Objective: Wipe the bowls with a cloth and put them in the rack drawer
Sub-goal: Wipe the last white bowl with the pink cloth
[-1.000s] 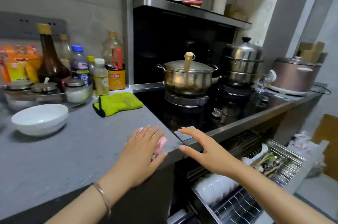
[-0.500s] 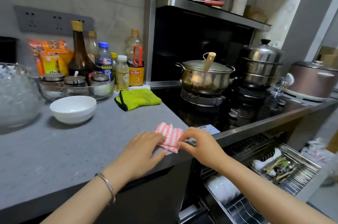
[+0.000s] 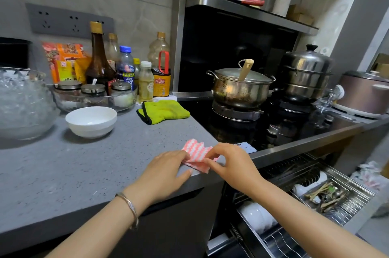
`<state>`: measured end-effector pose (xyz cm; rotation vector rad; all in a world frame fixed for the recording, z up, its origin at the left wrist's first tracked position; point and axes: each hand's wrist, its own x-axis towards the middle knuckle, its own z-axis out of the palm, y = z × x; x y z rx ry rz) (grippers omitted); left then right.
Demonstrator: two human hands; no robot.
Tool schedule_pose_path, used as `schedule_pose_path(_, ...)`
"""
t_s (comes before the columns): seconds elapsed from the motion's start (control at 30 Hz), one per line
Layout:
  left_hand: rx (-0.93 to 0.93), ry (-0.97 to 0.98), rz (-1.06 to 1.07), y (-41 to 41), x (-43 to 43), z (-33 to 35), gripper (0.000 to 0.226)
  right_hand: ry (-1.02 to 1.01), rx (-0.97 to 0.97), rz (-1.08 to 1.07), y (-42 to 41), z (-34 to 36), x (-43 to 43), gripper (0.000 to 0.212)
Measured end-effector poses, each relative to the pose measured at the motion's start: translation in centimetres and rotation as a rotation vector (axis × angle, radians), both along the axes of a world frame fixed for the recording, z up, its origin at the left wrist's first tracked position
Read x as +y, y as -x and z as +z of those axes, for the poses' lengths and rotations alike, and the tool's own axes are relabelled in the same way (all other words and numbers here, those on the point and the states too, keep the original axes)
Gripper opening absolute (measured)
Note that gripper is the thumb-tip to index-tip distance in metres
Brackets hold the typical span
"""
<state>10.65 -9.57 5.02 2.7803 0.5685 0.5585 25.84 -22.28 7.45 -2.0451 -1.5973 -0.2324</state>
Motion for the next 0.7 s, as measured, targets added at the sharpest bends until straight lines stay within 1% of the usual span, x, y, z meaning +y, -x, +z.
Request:
schedule_pose_path(0.1,0.0,-0.007,0.025,-0.1,-0.1,0.2,0.037,0.066,-0.058,0.039,0.5,-0.7,-0.1,0.018)
schedule_pose_path(0.17,0.01,-0.012,0.038,-0.3,0.0,0.3,0.036,0.069,-0.084,0.049,0.4,-0.9,-0.1,0.02)
schedule_pose_path(0.27,0.009,-0.009,0.045,-0.3,0.2,0.4,0.038,0.105,-0.126,0.043,0.3,-0.5,0.1,0.019)
schedule_pose_path(0.33,-0.01,0.01,0.035,-0.2,0.5,0.5,0.042,0.114,-0.109,0.049,0.3,0.4,0.5,0.015)
schedule_pose_path(0.4,-0.068,0.07,0.016,-0.2,0.7,0.8,0.046,0.062,-0.043,0.077,0.3,2.1,1.2,0.012)
schedule_pose_path(0.43,-0.129,0.152,0.002,-0.2,0.8,1.1,0.043,0.013,-0.001,0.101,0.4,3.3,1.6,0.01)
schedule_pose_path(0.47,-0.207,0.274,-0.011,-0.2,1.0,1.6,0.037,-0.033,0.052,0.128,0.5,4.4,2.1,0.009)
schedule_pose_path(0.57,-0.438,0.701,-0.021,0.9,1.5,3.6,0.008,-0.102,0.28,0.216,1.1,7.2,3.3,0.009)
schedule_pose_path(0.6,-0.49,0.829,-0.01,1.5,1.8,4.2,0.008,-0.102,0.365,0.241,1.3,7.8,3.6,0.01)
schedule_pose_path(0.67,-0.558,1.067,0.017,3.2,2.4,5.4,0.018,-0.078,0.521,0.272,1.7,8.3,4.0,0.014)
schedule_pose_path(0.7,-0.582,1.128,0.025,4.2,2.7,5.9,0.023,-0.059,0.585,0.28,2.1,8.4,4.1,0.015)
